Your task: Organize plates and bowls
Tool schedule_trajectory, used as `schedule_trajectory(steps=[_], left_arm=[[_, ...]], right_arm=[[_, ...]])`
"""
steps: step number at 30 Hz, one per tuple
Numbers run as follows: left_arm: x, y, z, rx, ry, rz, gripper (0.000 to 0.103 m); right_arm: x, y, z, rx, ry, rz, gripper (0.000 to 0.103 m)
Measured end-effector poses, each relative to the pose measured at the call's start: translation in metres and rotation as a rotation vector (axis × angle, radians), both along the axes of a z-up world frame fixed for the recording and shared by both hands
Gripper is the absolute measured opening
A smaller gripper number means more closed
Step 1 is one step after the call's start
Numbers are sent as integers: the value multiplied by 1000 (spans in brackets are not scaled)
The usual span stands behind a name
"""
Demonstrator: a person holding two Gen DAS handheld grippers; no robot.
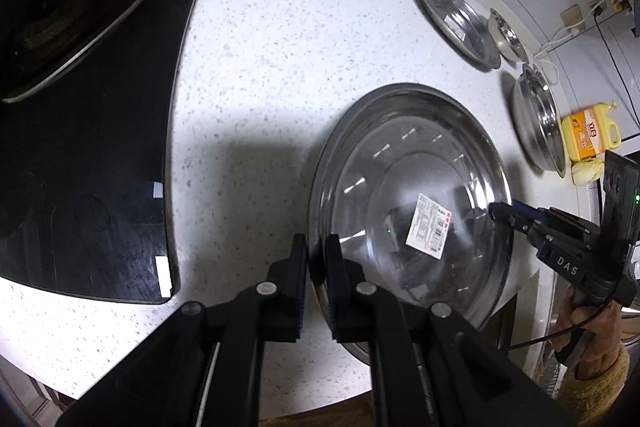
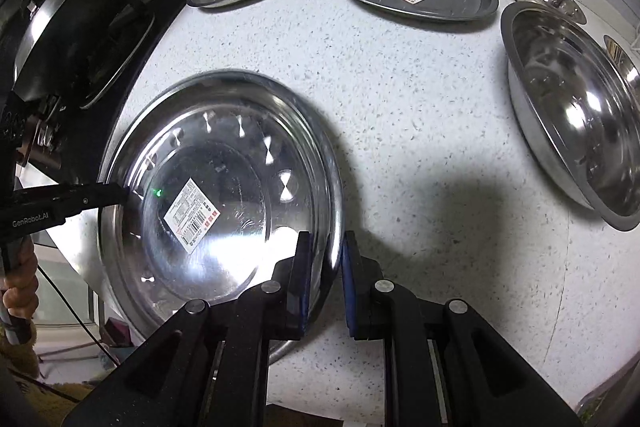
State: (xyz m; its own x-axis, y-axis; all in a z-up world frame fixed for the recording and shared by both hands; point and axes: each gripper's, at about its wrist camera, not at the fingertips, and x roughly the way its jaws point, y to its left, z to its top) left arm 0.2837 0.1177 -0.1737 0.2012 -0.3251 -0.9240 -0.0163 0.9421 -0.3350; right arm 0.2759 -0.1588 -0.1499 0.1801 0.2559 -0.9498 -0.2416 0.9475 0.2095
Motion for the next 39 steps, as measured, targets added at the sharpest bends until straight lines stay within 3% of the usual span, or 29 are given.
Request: schedule_trajectory(steps=[3,7,10,14,19,23,31,33,35,39], left_arm=[[1,0,9,26,-48,-8,9],[1,4,19,71,-99,-7,26],[0,6,30,93,-149,-21,26],[5,6,43,44,-182,-57,26],[19,7,58,47,-198,-61,26],[35,7,81,42,-262,-88,26],[86,6,103,-8,-267,-68,26],[102,3,101,14,-260,-65,32],[118,2,96,27,-242,-51,50],[150,2,80,50,-207,-6,61]], right_arm=[[-1,0,1,1,-10,-3,13],[-1,-1,4,3,-21,-11,14],[-1,-3,9,4,-36,-21,18],[1,-6,21,-14,-76,-37,28],[8,-10,48,-29,-135,-38,31],[20,-9,68,-20,-186,-42,42],[53,-6,103,19,-260,-58,46],[65,-3,107,40,-264,-53,49],[79,2,108,51,-263,-38,50],[117,17,104,41,-252,6,52]])
